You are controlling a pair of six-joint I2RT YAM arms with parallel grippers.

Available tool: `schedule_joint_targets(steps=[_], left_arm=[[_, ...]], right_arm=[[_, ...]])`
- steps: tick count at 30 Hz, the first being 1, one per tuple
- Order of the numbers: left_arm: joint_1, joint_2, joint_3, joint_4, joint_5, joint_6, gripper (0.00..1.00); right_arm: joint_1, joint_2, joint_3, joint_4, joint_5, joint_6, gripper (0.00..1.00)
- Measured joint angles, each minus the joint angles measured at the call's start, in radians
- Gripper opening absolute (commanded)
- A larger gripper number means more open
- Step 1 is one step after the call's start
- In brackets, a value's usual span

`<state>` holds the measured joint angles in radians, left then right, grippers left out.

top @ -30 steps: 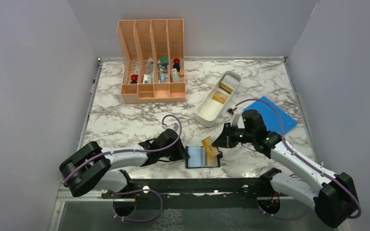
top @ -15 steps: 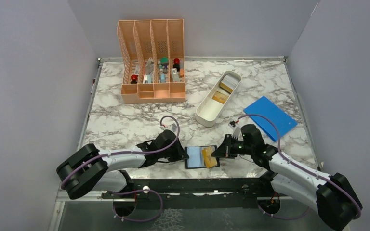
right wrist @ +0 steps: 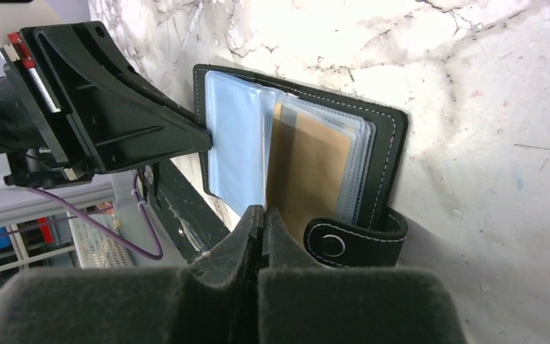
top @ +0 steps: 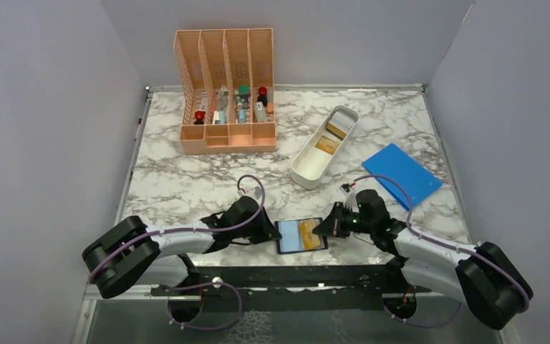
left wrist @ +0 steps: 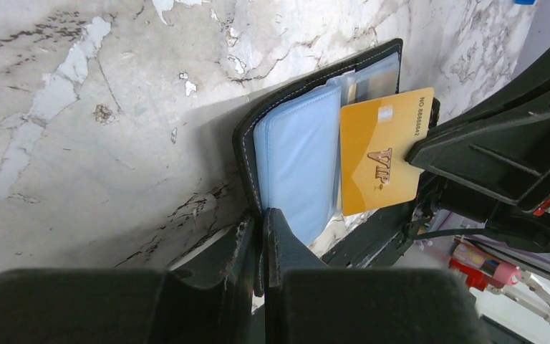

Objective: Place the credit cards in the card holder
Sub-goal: Insert the credit card into the card holder.

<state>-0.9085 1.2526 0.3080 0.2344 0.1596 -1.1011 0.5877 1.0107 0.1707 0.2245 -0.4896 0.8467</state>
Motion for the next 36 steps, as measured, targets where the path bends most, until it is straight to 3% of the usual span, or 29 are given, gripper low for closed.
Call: schedule_joint_targets(steps=[36], left_arm=[[0.000, 0.037, -0.007, 0.033, 0.032, 0.003, 0.11]], right_arm=[[0.035, 0.254, -0.056, 0.395, 0.014, 0.081, 0.01]])
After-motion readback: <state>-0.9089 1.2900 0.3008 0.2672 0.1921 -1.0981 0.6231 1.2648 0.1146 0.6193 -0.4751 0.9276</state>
